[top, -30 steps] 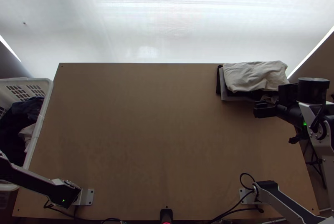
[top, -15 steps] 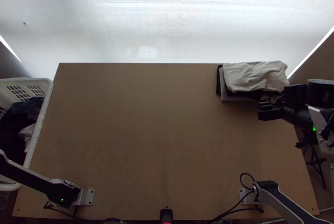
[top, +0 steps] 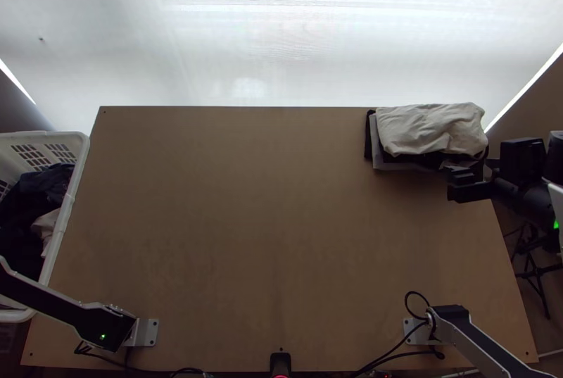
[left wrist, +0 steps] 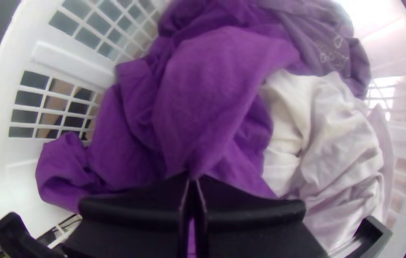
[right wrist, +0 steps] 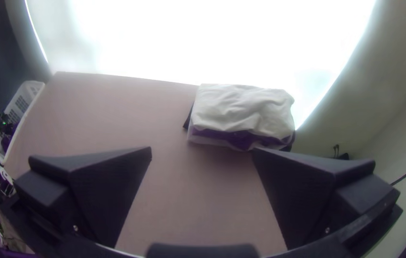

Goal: Fold the t-shirt

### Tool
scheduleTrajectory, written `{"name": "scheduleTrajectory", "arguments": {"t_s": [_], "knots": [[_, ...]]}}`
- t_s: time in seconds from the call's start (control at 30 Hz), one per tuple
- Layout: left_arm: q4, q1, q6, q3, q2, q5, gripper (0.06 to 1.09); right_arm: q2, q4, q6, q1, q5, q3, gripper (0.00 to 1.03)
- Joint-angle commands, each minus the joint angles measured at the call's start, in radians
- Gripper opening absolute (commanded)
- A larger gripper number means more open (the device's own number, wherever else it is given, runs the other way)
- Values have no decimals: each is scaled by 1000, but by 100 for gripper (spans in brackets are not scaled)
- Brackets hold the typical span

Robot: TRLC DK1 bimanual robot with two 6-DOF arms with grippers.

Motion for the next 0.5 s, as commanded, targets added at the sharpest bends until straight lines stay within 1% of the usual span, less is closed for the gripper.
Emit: {"name": "scheduleTrajectory", "arguments": {"t_s": [0.0,0.07,0.1,0.13,0.3,0.4,0.47], "knots": [[-141,15,-29,9,-242,329,9,6,-8,9,-34,-6,21,98],[-141,15,-66,12,-373,419,9,6,-8,14,-36,-6,12,98],[-141,15,-81,9,-446,497,9,6,-8,14,-36,-6,7,98],[-140,15,-104,12,-507,553,9,4,-8,14,-37,-6,1,98],[-138,0,-196,15,-726,770,9,-12,4,15,-40,-6,-37,98],[-140,-25,-253,15,-826,858,10,-28,13,18,-40,-6,-68,98],[-141,-61,-284,17,-884,884,10,-42,21,20,-40,-6,-90,98]]}}
